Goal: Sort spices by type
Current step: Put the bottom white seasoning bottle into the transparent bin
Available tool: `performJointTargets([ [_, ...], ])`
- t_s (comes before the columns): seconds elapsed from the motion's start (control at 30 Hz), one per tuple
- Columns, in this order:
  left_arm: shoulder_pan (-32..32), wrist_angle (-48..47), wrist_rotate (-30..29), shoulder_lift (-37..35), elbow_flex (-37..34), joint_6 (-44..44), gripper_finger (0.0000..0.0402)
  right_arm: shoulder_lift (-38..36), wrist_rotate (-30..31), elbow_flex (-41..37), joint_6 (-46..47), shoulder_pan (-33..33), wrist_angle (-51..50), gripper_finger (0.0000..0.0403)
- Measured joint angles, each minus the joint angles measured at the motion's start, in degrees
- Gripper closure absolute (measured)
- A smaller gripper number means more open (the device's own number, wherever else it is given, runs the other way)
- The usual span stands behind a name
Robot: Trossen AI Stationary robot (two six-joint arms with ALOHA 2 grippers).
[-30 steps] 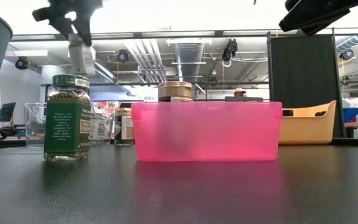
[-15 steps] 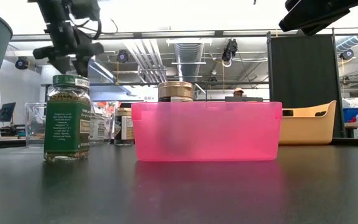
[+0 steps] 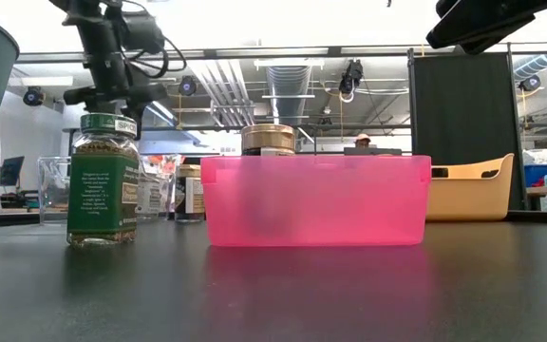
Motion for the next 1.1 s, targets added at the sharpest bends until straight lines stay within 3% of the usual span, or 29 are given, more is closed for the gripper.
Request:
performJointTargets([
  [0.37,0.0,4.0,1.3,3.3,-1.3,0.1,0.0208,0.0,0.0,-0.5,1.3,0.7,0.0,0.0385],
  [0.7,0.5,9.4,3.2,1.0,-9.0,-0.4,0.0208,0.0,0.0,-0.9,2.6,0.9,0.0,0.0385],
  [1.1,1.1,15.3,6.9,1.0,-12.7,-0.1,0.0208,0.0,0.0,-0.9,2.6,0.9,0.2,0.0385],
])
